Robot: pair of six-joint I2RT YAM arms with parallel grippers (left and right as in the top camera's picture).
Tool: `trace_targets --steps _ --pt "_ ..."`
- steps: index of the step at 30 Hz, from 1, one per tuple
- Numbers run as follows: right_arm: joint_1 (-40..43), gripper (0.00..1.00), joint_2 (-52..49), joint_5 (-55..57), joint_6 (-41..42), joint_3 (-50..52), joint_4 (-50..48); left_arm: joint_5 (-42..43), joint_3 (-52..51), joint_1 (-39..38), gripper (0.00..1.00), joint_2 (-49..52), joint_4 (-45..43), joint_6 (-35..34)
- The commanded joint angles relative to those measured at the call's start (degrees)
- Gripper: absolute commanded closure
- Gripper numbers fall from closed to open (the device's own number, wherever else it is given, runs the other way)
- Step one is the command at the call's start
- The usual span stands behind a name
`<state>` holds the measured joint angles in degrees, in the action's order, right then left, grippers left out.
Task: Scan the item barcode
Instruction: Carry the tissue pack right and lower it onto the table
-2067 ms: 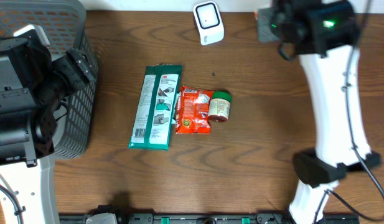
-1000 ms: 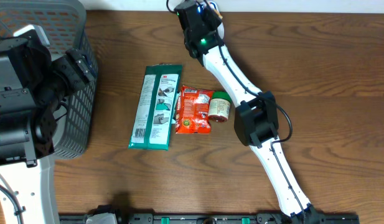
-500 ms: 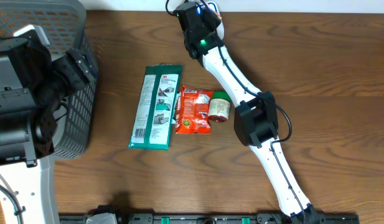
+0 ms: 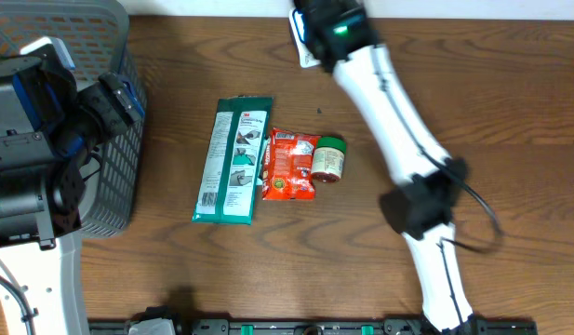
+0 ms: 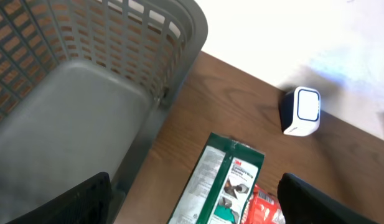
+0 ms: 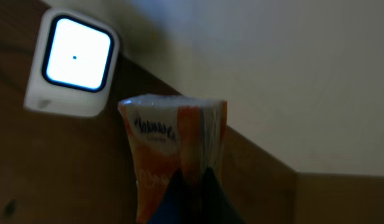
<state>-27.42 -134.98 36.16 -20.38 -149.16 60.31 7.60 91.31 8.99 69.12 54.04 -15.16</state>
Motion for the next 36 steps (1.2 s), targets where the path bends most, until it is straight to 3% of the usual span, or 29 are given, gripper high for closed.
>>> trace_targets --steps 1,8,13,21,33,36 --pt "5.42 0.99 9.94 -13.62 13.81 -0.94 9.4 0.35 0.0 0.22 0.15 0.11 0.13 0.5" --pt "21.2 0.99 13.66 -39.08 15.85 -0.79 28.52 0.35 0.0 0.22 0.15 0.11 0.13 0.5" --pt "32.7 0.99 12.02 -48.37 15.85 3.54 32.72 0.35 0.0 0.22 0.15 0.11 0.13 0.5" --pt "42.86 0.99 12.0 -48.68 17.18 24.24 21.79 0.35 0.0 0.22 0.14 0.11 0.13 0.5" --pt "47.69 0.98 12.0 -47.47 17.14 51.21 -1.11 0.35 0.0 0.22 0.15 0.11 0.11 0.5" --pt "48.06 0.67 12.0 -45.7 17.14 53.53 -2.73 0.35 0.0 0.22 0.15 0.11 0.13 0.5"
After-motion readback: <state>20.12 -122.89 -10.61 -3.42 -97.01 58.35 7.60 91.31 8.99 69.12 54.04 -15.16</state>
